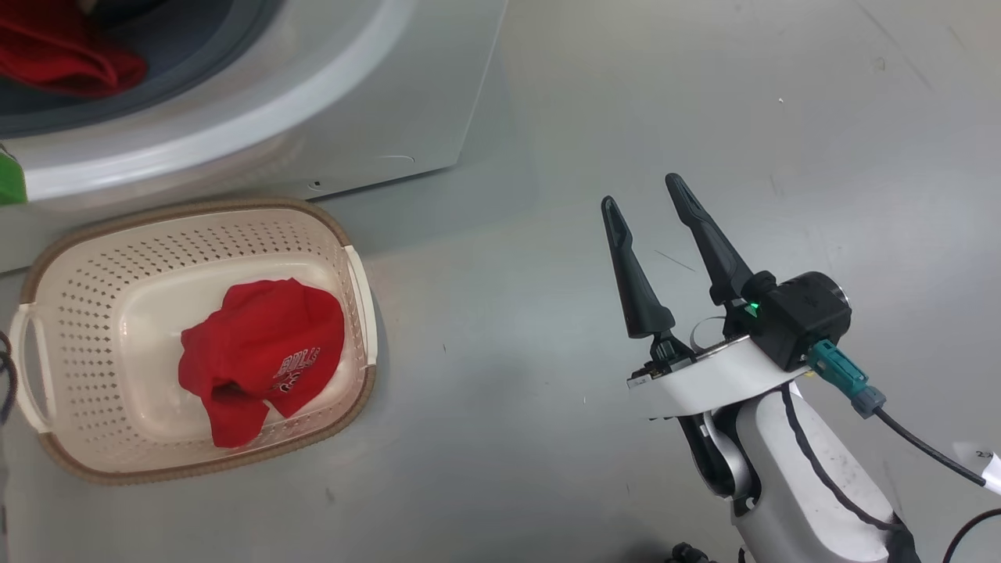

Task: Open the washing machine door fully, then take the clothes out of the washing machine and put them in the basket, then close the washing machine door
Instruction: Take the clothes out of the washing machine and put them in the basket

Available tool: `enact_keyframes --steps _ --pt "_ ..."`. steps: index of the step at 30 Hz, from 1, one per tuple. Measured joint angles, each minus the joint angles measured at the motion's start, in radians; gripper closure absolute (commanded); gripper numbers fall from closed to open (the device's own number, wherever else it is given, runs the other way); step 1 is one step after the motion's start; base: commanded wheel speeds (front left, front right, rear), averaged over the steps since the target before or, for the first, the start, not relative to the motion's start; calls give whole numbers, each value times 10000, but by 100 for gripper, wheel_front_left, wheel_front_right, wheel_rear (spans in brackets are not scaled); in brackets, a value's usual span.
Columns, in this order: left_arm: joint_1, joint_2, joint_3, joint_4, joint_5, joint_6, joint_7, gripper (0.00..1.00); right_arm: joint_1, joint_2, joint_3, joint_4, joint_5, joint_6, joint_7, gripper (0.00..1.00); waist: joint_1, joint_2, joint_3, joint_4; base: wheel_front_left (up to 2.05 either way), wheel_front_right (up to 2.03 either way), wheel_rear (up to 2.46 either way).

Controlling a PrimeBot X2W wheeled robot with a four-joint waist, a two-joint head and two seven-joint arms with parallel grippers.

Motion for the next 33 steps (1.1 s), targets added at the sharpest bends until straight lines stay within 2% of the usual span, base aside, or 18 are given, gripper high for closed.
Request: enact_keyframes --steps 7,17,33 --pt "1476 -694 58 -232 29 303 -1012 100 462 -50 -222 205 -196 -2 -2 0 0 0 -840 285 0 0 0" --pt "3354 -1430 -127 -652 27 569 -1925 100 1081 -201 -558 445 -293 -2 -2 0 0 1 -2055 675 0 0 0" --pt "5538 -1626 -518 -1931 215 577 -2046 100 2387 -453 -857 619 -370 -46 0 0 -1 0 -3922 1128 0 0 0"
